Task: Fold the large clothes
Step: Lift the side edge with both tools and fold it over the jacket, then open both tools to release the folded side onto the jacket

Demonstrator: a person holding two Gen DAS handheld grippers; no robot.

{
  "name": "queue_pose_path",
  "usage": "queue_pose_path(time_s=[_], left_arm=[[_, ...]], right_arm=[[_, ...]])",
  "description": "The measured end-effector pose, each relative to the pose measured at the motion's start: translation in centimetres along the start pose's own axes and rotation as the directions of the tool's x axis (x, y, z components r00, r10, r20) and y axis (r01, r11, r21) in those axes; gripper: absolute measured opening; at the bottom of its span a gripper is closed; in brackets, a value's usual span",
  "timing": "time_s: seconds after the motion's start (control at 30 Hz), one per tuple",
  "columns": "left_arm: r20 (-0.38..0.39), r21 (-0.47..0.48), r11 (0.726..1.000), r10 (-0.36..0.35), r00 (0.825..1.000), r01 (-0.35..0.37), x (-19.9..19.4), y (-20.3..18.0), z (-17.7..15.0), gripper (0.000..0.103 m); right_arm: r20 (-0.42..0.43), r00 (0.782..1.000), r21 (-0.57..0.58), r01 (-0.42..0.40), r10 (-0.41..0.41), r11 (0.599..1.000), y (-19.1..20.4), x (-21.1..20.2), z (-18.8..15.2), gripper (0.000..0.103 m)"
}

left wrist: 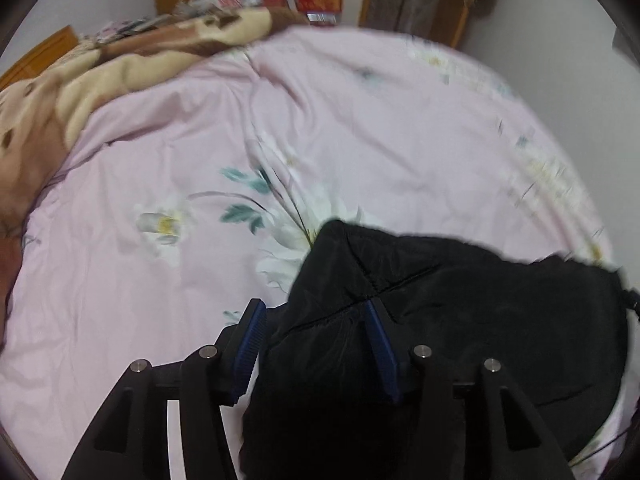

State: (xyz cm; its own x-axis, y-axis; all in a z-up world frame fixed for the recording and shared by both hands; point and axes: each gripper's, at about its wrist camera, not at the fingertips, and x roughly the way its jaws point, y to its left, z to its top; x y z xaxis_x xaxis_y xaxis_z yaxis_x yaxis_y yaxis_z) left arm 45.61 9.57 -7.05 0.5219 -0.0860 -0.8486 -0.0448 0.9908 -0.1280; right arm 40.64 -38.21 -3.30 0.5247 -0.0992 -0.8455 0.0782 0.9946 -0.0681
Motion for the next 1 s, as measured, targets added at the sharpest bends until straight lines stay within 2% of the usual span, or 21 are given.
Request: queue_pose_path(time_s=[0.1,0.2,0.3,0.37,0.43,0.5,0.6,0.7,0.8,1.0], left_arm=[[0.09,-0.002,1.0,-0.015,0.996,0.016,-4.1,-0.4,-1.9,0.058],[0.087,0.066,0.997,-0.05,0.995,0.044,-5.4,-3.2,-4.3,0.058],[0.015,0.123,0.988,-0.097,0.995,0.094,-4.2,-6.8,-7.0,0.058],[-0.02,0.161,0.983,-0.081,0.996,0.084,-2.7,-8.6,-8.2,0.058],[-0.045,0.177,0.983,-0.037,0.998,0.044,-0.9,-9.3,-9.2,0.059],[-0.058,0.175,0.984,-0.022,0.998,0.032,0.6,-9.2,-9.6,0.062],[-0.059,0.185,0.982,-0.023,0.998,0.034,2.4,-9.1,-10.2,0.072],[-0.12,0.073,0.992,-0.095,0.988,0.104,4.9,-7.2,-10.6,0.072],[-0.097,0.141,0.988,-0.048,0.994,0.062,5.8,-8.0,-11.1,0.073],[-0.092,0.128,0.99,-0.052,0.994,0.063,7.1,-8.0,-11.5,0.073]], right_arm=[[0.116,0.993,0.012,-0.022,0.021,1.0,-0.1,-4.7,-1.5,0.057],[0.164,0.985,-0.037,-0.05,0.055,0.998,1.8,-7.8,-4.1,0.057],[0.153,0.983,-0.112,-0.083,0.1,0.99,4.4,-8.4,-6.7,0.057],[0.135,0.985,-0.134,-0.085,0.103,0.987,5.7,-7.3,-7.9,0.057],[0.117,0.992,-0.138,-0.026,0.042,0.99,5.9,-5.6,-9.1,0.057],[0.049,0.999,-0.123,-0.003,0.009,0.992,5.1,-3.3,-9.9,0.057],[-0.014,0.998,-0.071,-0.057,0.056,0.996,3.5,-0.2,-11.0,0.057],[-0.045,0.996,-0.074,-0.076,0.073,0.994,3.6,2.2,-11.6,0.057],[-0.07,0.997,-0.086,-0.052,0.046,0.995,4.5,4.0,-11.7,0.057],[-0.09,0.994,-0.078,-0.065,0.058,0.995,4.3,5.9,-11.7,0.057]])
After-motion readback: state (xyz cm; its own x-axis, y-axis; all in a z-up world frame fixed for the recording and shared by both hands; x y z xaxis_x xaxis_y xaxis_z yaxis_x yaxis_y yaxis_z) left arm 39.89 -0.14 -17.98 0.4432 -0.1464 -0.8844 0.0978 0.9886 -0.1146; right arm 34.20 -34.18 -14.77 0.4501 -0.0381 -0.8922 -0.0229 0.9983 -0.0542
